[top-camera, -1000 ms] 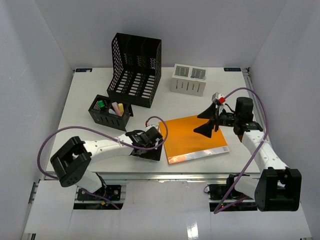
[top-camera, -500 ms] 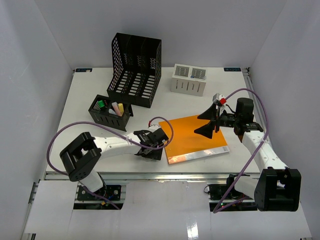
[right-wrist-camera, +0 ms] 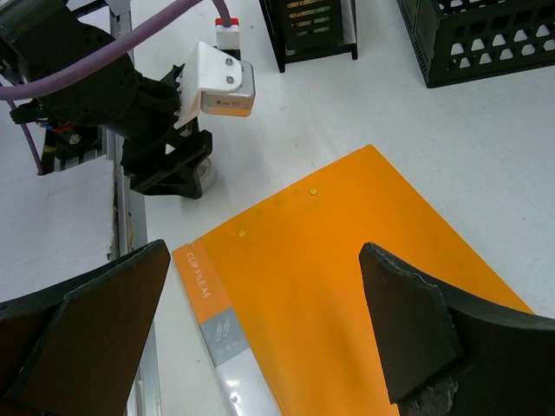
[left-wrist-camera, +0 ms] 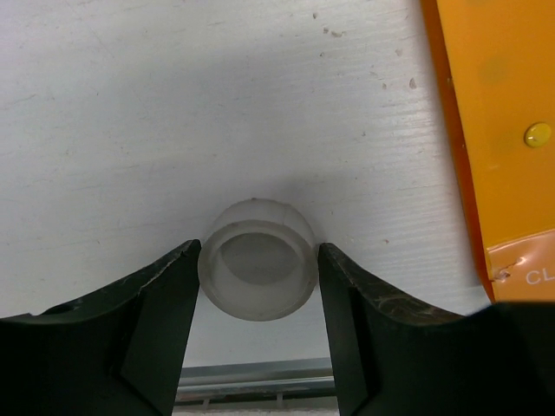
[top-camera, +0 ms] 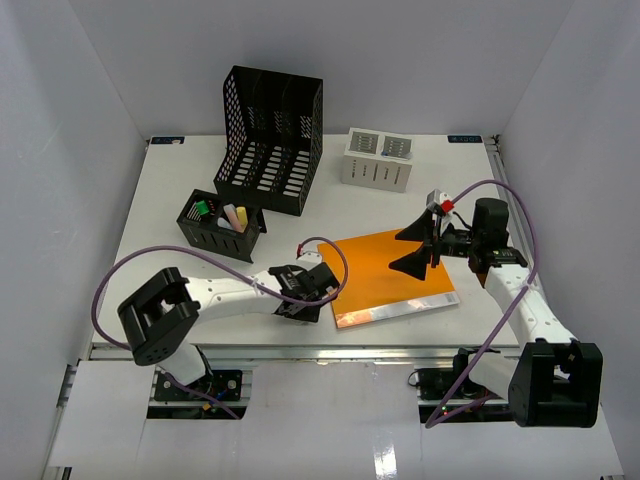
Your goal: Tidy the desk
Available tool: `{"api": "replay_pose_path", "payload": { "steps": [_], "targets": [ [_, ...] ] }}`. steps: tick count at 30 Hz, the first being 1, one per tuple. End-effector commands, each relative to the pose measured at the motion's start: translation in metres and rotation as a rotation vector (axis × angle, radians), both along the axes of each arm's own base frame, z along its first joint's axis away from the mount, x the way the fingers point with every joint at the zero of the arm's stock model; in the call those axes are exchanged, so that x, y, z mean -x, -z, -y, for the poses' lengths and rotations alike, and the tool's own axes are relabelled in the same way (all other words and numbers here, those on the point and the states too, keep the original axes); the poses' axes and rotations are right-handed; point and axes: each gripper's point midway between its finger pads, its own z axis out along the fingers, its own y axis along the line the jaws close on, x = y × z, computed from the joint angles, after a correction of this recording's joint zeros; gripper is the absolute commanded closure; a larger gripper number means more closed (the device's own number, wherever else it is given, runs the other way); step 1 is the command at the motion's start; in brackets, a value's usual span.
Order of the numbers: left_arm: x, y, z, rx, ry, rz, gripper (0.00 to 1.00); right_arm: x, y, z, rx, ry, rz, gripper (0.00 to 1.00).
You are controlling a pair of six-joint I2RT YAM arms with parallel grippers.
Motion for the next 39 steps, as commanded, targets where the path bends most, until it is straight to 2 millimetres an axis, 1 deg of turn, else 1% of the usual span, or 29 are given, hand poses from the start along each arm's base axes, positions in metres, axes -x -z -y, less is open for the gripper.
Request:
{"api": "replay_pose_path", "payload": {
  "steps": [1, 3, 4, 5, 6, 7, 9, 12, 13, 14, 15, 17, 19, 20, 21, 23, 24, 26, 28, 34, 38, 39],
  "targets": [
    [-0.001, -0.029, 0.003, 0.095, -0.034, 0.066, 0.36, 0.010, -0.010, -0.001, -0.015, -0.052, 0.073, 0.03],
    [0.000, -0.041, 0.012, 0.187, -0.029, 0.084, 0.40, 0.013, -0.011, -0.001, -0.010, -0.072, 0.095, 0.04],
    [0.000, -0.050, 0.022, 0.254, -0.016, 0.092, 0.43, 0.019, -0.009, -0.002, -0.011, -0.092, 0.080, 0.04],
    [-0.001, -0.059, 0.030, 0.320, -0.001, 0.106, 0.46, 0.023, -0.009, -0.002, -0.012, -0.118, 0.101, 0.04],
    [-0.003, -0.072, 0.037, 0.382, 0.014, 0.133, 0.49, 0.023, -0.015, -0.003, -0.011, -0.157, 0.201, 0.05],
    [-0.003, -0.080, 0.043, 0.427, 0.032, 0.141, 0.52, 0.026, -0.015, -0.004, -0.001, -0.182, 0.240, 0.06],
    [-0.004, -0.100, 0.058, 0.533, 0.079, 0.147, 0.58, 0.035, -0.011, -0.005, 0.054, -0.238, 0.308, 0.07],
    [-0.003, -0.125, 0.082, 0.679, 0.182, 0.099, 0.67, 0.052, 0.004, -0.002, 0.154, -0.342, 0.353, 0.08],
    [-0.006, -0.135, 0.091, 0.726, 0.211, 0.102, 0.68, 0.048, 0.004, -0.001, 0.171, -0.367, 0.413, 0.08],
    [-0.005, -0.142, 0.096, 0.764, 0.247, 0.086, 0.70, 0.049, 0.007, -0.001, 0.183, -0.377, 0.420, 0.08],
    [-0.003, -0.154, 0.105, 0.833, 0.317, 0.075, 0.72, 0.047, 0.006, -0.002, 0.198, -0.390, 0.445, 0.10],
    [-0.003, -0.162, 0.112, 0.901, 0.396, 0.041, 0.74, 0.045, 0.005, -0.006, 0.222, -0.411, 0.493, 0.10],
    [0.004, -0.169, 0.117, 0.952, 0.475, 0.004, 0.76, 0.043, 0.003, -0.012, 0.251, -0.437, 0.555, 0.10],
    [0.001, -0.172, 0.119, 0.966, 0.501, -0.011, 0.76, 0.048, 0.006, -0.018, 0.276, -0.460, 0.568, 0.10],
    [0.003, -0.174, 0.120, 0.982, 0.550, -0.030, 0.76, 0.056, 0.008, -0.028, 0.314, -0.509, 0.629, 0.10],
    [0.014, -0.180, 0.123, 1.035, 0.638, -0.103, 0.76, 0.063, 0.010, -0.042, 0.335, -0.536, 0.702, 0.10],
    [0.014, -0.182, 0.125, 1.051, 0.656, -0.115, 0.76, 0.064, 0.007, -0.050, 0.328, -0.542, 0.749, 0.10],
    [0.023, -0.188, 0.126, 1.097, 0.724, -0.162, 0.76, 0.069, 0.001, -0.062, 0.303, -0.572, 0.795, 0.10],
    [0.030, -0.196, 0.127, 1.133, 0.799, -0.174, 0.76, 0.074, -0.001, -0.070, 0.287, -0.605, 0.799, 0.10],
    [0.039, -0.204, 0.123, 1.165, 0.901, -0.189, 0.75, 0.084, -0.005, -0.081, 0.262, -0.665, 0.831, 0.08],
    [0.038, -0.203, 0.124, 1.163, 0.907, -0.199, 0.75, 0.093, -0.009, -0.087, 0.239, -0.702, 0.834, 0.01],
    [0.037, -0.203, 0.124, 1.160, 0.906, -0.197, 0.75, 0.095, -0.010, -0.087, 0.235, -0.707, 0.832, 0.04]
  ]
}}
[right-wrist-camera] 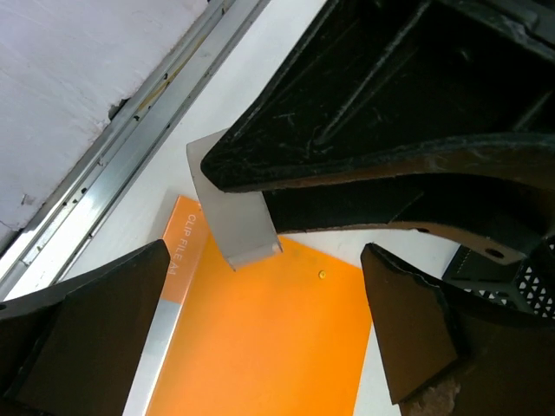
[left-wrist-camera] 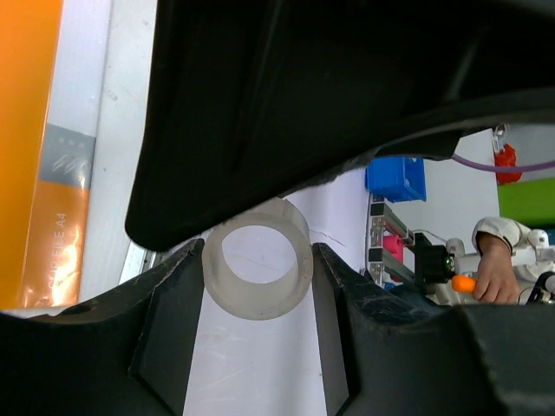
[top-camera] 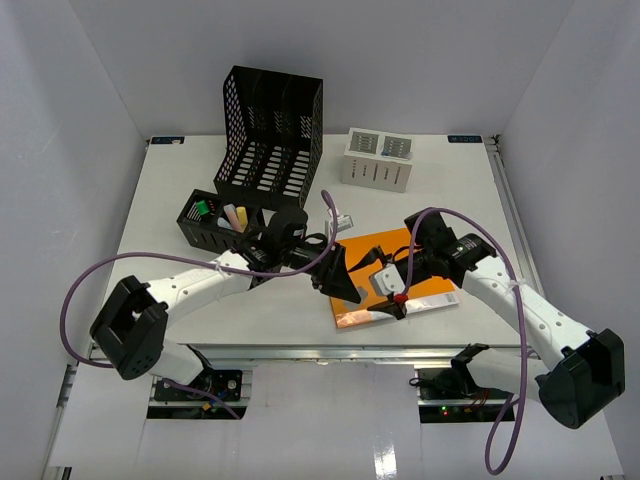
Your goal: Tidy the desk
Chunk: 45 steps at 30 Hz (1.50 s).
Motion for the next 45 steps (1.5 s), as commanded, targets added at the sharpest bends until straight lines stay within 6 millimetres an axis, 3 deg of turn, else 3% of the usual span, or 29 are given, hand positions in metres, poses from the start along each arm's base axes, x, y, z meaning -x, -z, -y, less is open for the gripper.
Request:
{"api": "replay_pose_path", "payload": {
  "steps": [1, 9, 18, 20, 24, 27, 32, 34, 37, 39, 41, 45],
  "targets": [
    [-0.002, -0.023, 0.002, 0.075, 0.060, 0.065, 0.75, 0.005, -0.022, -0.010, -0.050, -0.048, 0.046, 0.09],
    [-0.015, -0.018, -0.002, 0.046, 0.018, 0.065, 0.75, 0.014, -0.039, -0.011, -0.087, -0.042, 0.006, 0.45],
    [-0.021, -0.020, -0.004, 0.052, -0.004, 0.069, 0.72, 0.012, -0.037, -0.014, -0.092, -0.020, -0.029, 0.82],
    [-0.024, -0.019, -0.004, 0.049, -0.023, 0.077, 0.64, 0.011, -0.039, -0.015, -0.097, -0.012, -0.037, 0.92],
    [-0.030, -0.028, -0.007, 0.058, -0.066, 0.115, 0.40, 0.006, -0.031, -0.014, -0.075, 0.012, -0.027, 0.92],
    [-0.043, -0.048, -0.013, 0.070, -0.147, 0.211, 0.16, -0.002, -0.025, -0.011, -0.045, 0.047, -0.002, 0.92],
    [-0.074, -0.079, -0.035, 0.003, -0.367, 0.341, 0.02, -0.017, -0.016, -0.004, -0.010, 0.122, 0.021, 0.92],
    [-0.089, -0.091, -0.057, -0.050, -0.522, 0.427, 0.02, -0.037, -0.011, 0.001, -0.002, 0.200, -0.011, 0.92],
    [-0.089, -0.093, -0.088, -0.078, -0.656, 0.492, 0.02, -0.071, -0.013, 0.004, -0.002, 0.358, -0.061, 0.92],
    [-0.079, -0.074, -0.096, -0.094, -0.655, 0.483, 0.02, -0.112, -0.017, 0.004, -0.019, 0.500, -0.029, 0.92],
    [-0.067, -0.074, -0.103, -0.059, -0.663, 0.471, 0.02, -0.162, -0.030, 0.004, -0.059, 0.689, -0.023, 0.92],
    [-0.047, -0.027, -0.117, -0.065, -0.693, 0.372, 0.02, -0.258, -0.056, 0.006, -0.179, 1.055, -0.122, 0.92]
  ]
}}
